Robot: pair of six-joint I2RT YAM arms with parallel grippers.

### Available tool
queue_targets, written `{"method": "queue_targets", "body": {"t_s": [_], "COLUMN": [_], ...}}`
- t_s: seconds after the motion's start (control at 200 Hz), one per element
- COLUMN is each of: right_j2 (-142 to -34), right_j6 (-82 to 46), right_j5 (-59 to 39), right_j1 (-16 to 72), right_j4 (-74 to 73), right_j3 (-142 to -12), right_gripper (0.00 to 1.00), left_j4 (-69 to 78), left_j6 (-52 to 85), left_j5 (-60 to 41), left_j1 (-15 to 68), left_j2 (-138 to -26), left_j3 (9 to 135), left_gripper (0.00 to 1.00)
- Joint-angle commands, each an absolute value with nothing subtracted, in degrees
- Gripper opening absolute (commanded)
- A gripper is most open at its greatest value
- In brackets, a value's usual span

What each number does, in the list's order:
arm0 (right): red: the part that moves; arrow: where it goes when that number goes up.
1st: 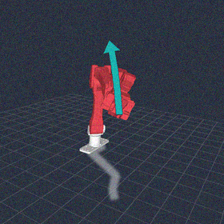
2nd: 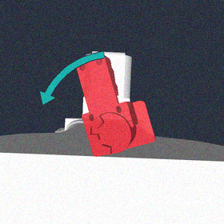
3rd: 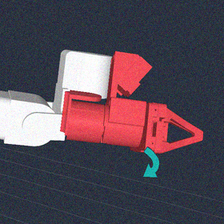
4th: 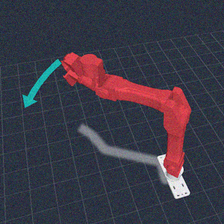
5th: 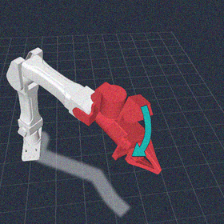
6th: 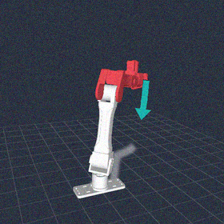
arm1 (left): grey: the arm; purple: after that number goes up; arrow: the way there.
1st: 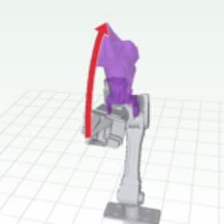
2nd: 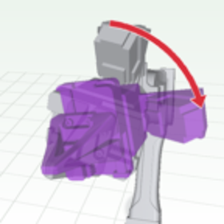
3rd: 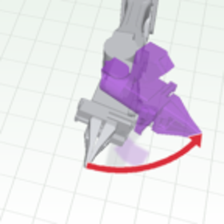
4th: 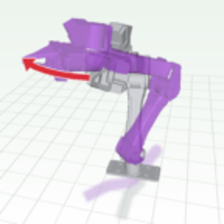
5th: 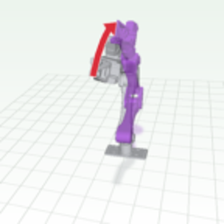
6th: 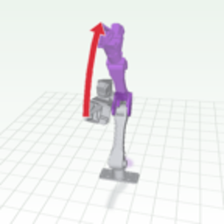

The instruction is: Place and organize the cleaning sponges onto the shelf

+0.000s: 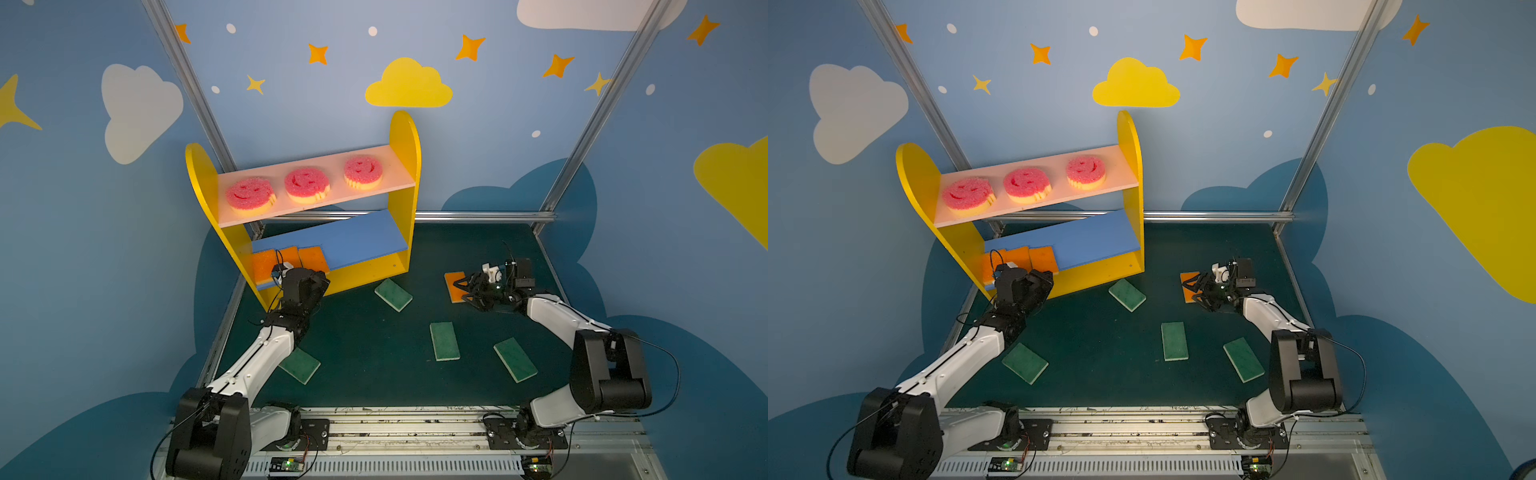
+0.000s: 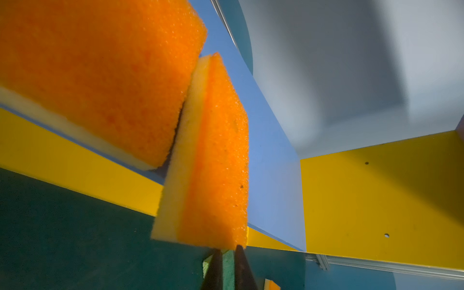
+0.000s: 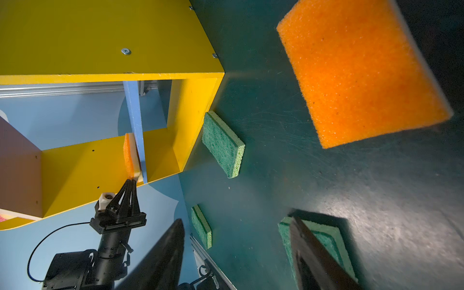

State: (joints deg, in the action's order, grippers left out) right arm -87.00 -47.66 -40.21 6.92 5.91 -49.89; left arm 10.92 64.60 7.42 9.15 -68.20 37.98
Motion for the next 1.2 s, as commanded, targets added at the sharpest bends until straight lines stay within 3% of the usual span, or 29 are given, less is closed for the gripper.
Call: {"method": "queue_targets", "body": {"t_s": [0.0, 0.395, 0.476, 0.631, 0.691, 0.806, 1.196], "right_j2": [-87.8, -87.9, -87.65, -88.48, -88.68, -88.43, -87.98], "right_j6": [-47.2, -47.46, -47.12, -47.8, -48.07, -47.82, -47.29], "right_j5": [-41.09, -41.44, -41.19, -41.62, -41.81, -41.84, -41.75], "right_j1": [6.94, 6.94, 6.83, 6.9, 7.0, 7.02, 7.03], "right_j4": [6.68, 5.87, 6.06, 5.0, 4.71, 4.96, 5.49], "right_j3": [-50.41, -49.61, -49.44, -49.38, -49.29, -49.15, -48.87], "right_gripper": [0.65, 0.65, 0.65, 0.65, 0.65, 0.65, 0.65], "left_j4": [11.25, 12.94, 13.15, 10.8, 10.36, 10.24, 10.11], "left_j6": [63.98, 65.08, 65.18, 62.47, 62.14, 62.79, 63.84], "left_j5": [6.47, 3.19, 2.59, 8.24, 9.93, 9.84, 11.78], "left_j1": [8.97, 9.84, 10.6, 16.25, 17.67, 17.98, 13.84], "left_j2": [-68.51, -71.66, -71.94, -71.7, -72.11, -74.13, -74.36], "left_j3": [39.44, 41.84, 41.92, 42.99, 43.13, 43.46, 42.25], "left_gripper": [0.06, 0.04, 0.13, 0.5, 0.58, 0.64, 0.68]}}
